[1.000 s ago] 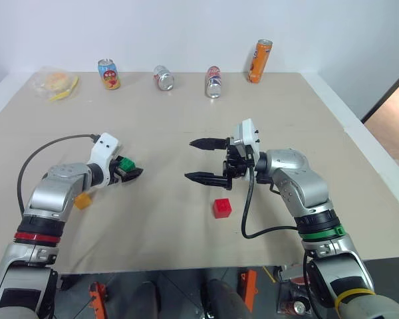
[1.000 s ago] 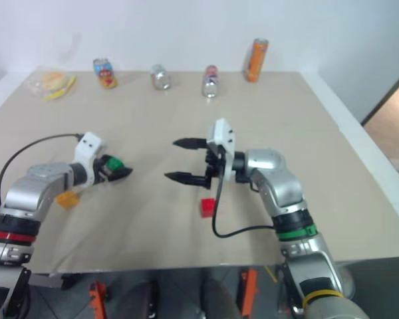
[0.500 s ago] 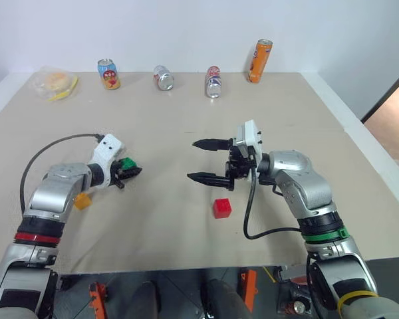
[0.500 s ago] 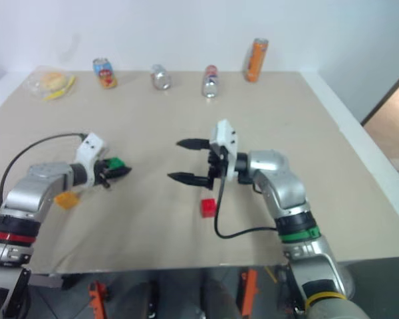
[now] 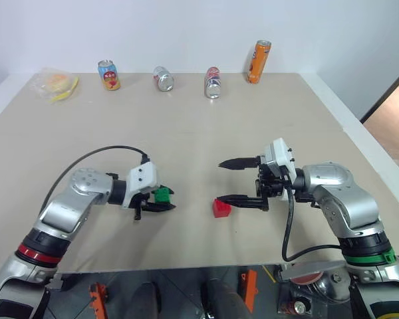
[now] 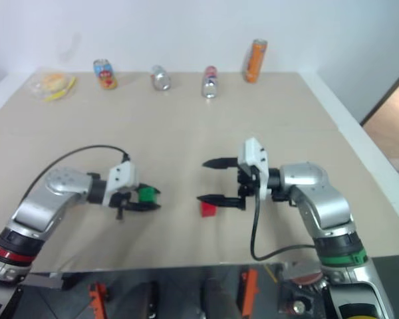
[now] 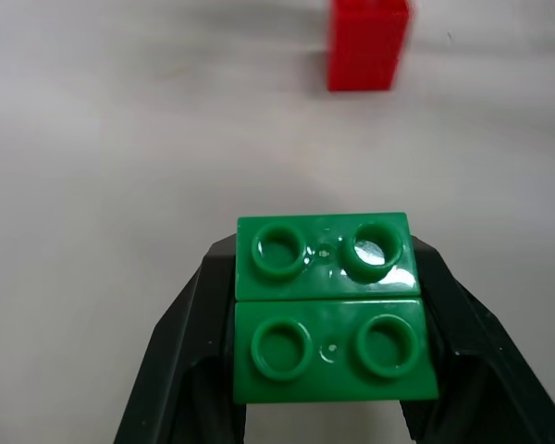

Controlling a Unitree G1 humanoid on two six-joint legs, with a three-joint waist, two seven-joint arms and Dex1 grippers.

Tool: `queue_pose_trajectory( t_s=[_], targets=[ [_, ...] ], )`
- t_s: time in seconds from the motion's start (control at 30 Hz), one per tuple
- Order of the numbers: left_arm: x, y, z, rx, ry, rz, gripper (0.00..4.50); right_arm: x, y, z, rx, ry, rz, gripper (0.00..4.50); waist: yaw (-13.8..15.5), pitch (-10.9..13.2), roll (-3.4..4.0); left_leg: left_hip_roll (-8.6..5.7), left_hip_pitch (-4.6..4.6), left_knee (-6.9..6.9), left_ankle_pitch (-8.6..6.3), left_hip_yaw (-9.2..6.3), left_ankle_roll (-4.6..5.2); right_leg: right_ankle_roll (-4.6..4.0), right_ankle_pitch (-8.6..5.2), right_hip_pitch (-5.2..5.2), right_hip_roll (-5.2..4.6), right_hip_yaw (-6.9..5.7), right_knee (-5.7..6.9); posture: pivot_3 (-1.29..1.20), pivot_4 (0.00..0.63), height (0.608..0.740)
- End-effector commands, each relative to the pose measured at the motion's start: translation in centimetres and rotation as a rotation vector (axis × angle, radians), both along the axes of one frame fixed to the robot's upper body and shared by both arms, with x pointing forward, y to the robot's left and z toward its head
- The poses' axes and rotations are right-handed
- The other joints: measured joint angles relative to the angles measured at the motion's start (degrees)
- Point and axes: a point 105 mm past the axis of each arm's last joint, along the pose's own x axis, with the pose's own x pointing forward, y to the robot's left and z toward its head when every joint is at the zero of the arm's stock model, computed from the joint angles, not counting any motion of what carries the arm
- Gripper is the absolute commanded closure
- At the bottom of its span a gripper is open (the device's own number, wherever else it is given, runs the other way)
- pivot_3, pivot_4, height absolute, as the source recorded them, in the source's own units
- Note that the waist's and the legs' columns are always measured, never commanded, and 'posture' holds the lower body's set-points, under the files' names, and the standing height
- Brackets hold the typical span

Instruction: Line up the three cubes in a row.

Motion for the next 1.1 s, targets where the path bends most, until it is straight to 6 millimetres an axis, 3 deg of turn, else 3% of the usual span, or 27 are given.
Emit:
queue_pose_trajectory(
  t_s=[0.03, 0.53, 1.0, 1.07, 1.1],
  targets=[
    [0.2, -0.7, 0.6, 0.014, -0.040, -0.039, 3.11, -0.5, -0.1, 1.5, 0.015, -0.064, 0.012, 0.00, 0.01, 0.00, 0.00, 0.00, -0.01, 0.00, 0.00, 0.00, 0.00, 0.01, 0.00, 0.00, 0.00, 0.00, 0.00, 0.00, 0.150, 0.740],
    [-0.4, -3.3, -0.8, -0.005, 0.070, -0.070, 3.11, -0.5, -0.1, 1.7, 0.026, -0.072, -0.010, 0.00, 0.04, 0.00, 0.00, -0.03, -0.06, 0.04, 0.00, -0.03, 0.00, 0.05, 0.01, 0.00, 0.01, 0.01, 0.00, 0.00, 0.150, 0.740],
    [-0.3, -3.7, -1.3, 0.020, 0.100, -0.075, 3.11, -0.4, -0.1, 1.6, 0.027, -0.074, -0.021, 0.00, 0.04, 0.00, 0.00, -0.03, -0.05, 0.08, 0.00, -0.05, 0.00, 0.06, 0.01, 0.01, 0.02, 0.01, 0.02, 0.00, 0.150, 0.740],
    [-0.5, -3.7, -1.3, 0.021, 0.110, -0.084, 2.10, -0.4, -0.1, 1.5, 0.027, -0.073, -0.019, 0.00, 0.04, 0.00, 0.00, -0.03, -0.05, 0.08, 0.00, -0.05, 0.00, 0.06, 0.01, 0.01, 0.02, 0.01, 0.02, 0.00, 0.150, 0.740],
    [-0.6, -3.6, -1.3, 0.020, 0.113, -0.086, 1.90, -0.4, -0.1, 1.6, 0.026, -0.073, -0.019, 0.00, 0.04, 0.00, 0.00, -0.03, -0.05, 0.08, 0.00, -0.05, 0.00, 0.06, 0.01, 0.01, 0.02, 0.01, 0.02, 0.00, 0.150, 0.740]
  ],
)
